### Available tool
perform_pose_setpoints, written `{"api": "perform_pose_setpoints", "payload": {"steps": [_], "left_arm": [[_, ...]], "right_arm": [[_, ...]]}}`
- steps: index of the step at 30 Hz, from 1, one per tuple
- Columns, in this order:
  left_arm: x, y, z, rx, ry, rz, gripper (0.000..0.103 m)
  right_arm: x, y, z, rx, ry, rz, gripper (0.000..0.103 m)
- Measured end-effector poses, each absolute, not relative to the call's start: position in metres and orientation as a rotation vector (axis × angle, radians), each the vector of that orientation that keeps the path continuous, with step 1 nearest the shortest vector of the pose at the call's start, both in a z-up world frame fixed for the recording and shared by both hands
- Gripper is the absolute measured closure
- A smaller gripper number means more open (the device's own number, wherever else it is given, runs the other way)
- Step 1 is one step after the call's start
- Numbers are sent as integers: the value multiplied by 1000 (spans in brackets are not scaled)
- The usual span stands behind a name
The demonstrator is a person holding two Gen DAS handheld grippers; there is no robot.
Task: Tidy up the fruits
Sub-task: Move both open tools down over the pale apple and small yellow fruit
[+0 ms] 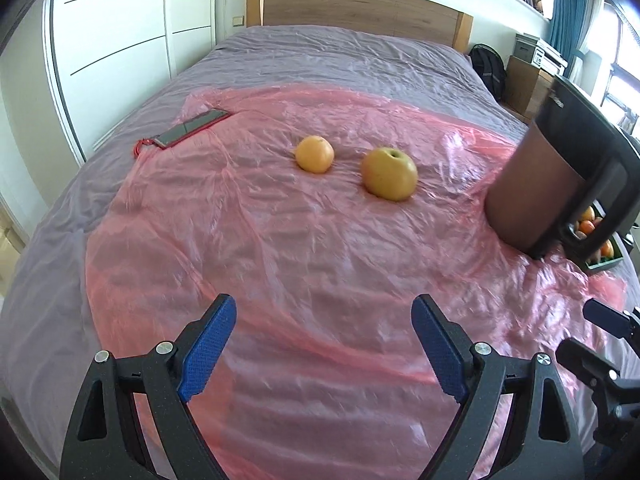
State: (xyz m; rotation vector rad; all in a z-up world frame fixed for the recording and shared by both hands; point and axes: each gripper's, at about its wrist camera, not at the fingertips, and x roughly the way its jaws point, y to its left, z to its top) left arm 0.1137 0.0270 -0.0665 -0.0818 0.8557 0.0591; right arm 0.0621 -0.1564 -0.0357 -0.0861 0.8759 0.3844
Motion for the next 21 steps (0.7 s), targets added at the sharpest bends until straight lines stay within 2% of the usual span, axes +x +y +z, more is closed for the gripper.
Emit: {"api": "perform_pose_setpoints", "payload": {"steps": [10,21], "left_arm": [[214,54,-62,-69,850,25,17],[313,49,-101,57,908,-40,17]], "right_arm": [[130,-113,-49,-142,854,480,0],[222,-80,-72,-165,820,523,0]]}}
